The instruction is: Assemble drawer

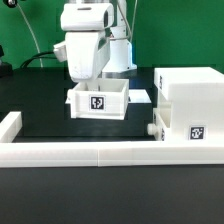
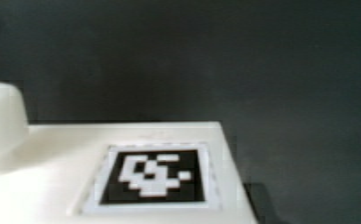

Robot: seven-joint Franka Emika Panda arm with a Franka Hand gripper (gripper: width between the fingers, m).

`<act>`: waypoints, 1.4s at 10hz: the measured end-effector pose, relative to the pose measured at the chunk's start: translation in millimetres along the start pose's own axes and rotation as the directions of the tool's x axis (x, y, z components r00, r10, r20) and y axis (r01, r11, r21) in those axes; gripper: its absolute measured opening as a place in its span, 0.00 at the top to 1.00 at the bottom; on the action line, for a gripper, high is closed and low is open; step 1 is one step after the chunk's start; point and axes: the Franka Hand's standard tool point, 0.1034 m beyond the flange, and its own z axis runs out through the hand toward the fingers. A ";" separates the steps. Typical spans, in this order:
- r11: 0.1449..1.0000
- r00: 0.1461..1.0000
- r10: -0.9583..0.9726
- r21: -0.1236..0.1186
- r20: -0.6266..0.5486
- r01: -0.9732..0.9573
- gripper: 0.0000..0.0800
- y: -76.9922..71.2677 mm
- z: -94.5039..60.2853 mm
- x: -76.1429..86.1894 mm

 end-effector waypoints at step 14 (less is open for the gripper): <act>0.991 0.991 -0.132 -0.001 0.012 0.132 0.94 24.3 4.2 52.7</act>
Offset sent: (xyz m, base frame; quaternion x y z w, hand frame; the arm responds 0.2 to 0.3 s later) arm 0.0337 0.0285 -0.0004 0.0057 -0.0609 -0.1592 0.9854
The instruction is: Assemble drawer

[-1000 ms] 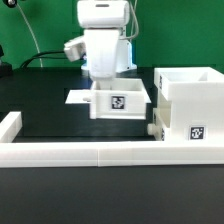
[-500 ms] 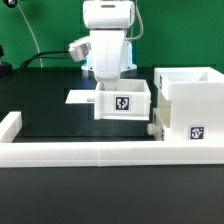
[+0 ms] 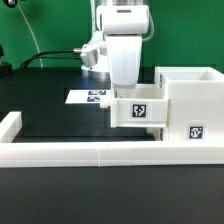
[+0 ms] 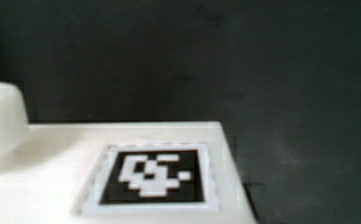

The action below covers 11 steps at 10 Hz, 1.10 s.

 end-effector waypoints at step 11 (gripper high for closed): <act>1.000 1.000 -0.024 0.018 0.009 0.024 0.94 -15.6 3.8 3.2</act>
Offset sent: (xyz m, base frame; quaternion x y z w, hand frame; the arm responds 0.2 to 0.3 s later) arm -0.0126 0.0080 0.0016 0.0092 -0.0081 -0.0207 0.9997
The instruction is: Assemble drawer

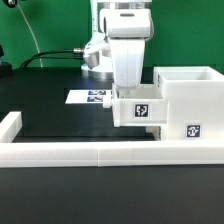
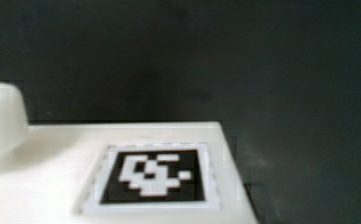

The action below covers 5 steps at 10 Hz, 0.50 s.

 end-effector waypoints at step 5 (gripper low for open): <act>0.999 0.999 0.047 0.000 -0.007 -0.047 0.94 0.4 0.0 21.7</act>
Offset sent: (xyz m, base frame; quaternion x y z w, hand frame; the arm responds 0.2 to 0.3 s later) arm 0.0040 0.0298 0.0013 0.0030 0.0079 0.0340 0.9994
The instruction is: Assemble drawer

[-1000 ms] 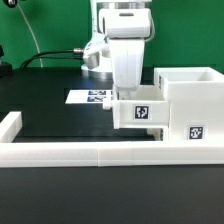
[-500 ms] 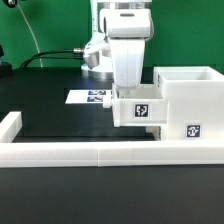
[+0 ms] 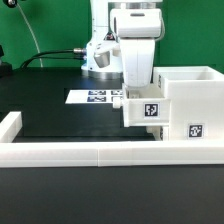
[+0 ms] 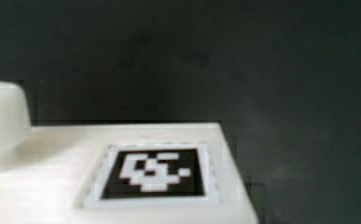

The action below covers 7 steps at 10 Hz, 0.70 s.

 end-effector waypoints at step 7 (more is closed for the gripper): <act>1.000 1.000 0.011 -0.008 0.000 -0.011 0.68 1.5 -3.0 2.1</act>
Offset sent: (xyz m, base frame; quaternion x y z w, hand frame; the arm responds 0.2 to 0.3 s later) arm 0.0000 0.0000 0.0000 0.0000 0.0000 0.0000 1.0000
